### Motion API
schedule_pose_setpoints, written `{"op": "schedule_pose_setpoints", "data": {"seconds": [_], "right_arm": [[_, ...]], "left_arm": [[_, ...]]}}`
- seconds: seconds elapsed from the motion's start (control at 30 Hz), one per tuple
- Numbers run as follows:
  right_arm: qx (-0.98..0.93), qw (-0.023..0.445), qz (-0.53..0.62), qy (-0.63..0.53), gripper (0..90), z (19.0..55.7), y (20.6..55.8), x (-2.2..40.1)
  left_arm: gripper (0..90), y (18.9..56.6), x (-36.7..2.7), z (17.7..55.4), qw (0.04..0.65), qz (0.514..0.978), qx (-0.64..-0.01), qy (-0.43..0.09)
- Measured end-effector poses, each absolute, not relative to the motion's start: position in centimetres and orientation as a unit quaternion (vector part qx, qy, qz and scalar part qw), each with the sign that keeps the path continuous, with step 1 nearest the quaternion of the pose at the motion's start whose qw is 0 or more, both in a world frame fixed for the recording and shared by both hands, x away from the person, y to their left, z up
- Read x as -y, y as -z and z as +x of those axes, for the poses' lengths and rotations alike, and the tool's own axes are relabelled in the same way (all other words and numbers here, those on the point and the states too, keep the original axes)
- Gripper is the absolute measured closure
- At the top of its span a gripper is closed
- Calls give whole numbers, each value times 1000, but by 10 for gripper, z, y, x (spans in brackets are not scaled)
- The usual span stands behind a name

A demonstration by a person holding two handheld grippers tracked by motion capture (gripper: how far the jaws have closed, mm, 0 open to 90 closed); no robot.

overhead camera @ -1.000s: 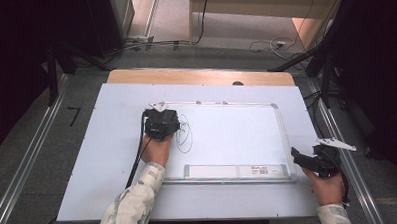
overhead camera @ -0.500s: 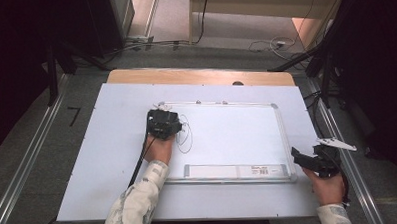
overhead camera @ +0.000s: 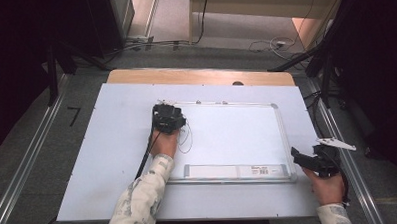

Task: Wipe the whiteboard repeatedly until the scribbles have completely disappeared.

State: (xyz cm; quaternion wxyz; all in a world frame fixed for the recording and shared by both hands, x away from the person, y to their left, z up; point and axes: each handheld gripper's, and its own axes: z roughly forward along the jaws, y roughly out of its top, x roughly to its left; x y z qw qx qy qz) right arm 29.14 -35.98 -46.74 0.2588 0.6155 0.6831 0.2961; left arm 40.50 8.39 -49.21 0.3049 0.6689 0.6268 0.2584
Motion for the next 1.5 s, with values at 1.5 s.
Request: {"op": "schedule_pose_setpoints", "data": {"seconds": [1.5], "right_arm": [[-682,255,618,-296,141,290,468,362]], "left_arm": [[415,491,-78,421,310,674,-622,-251]]}}
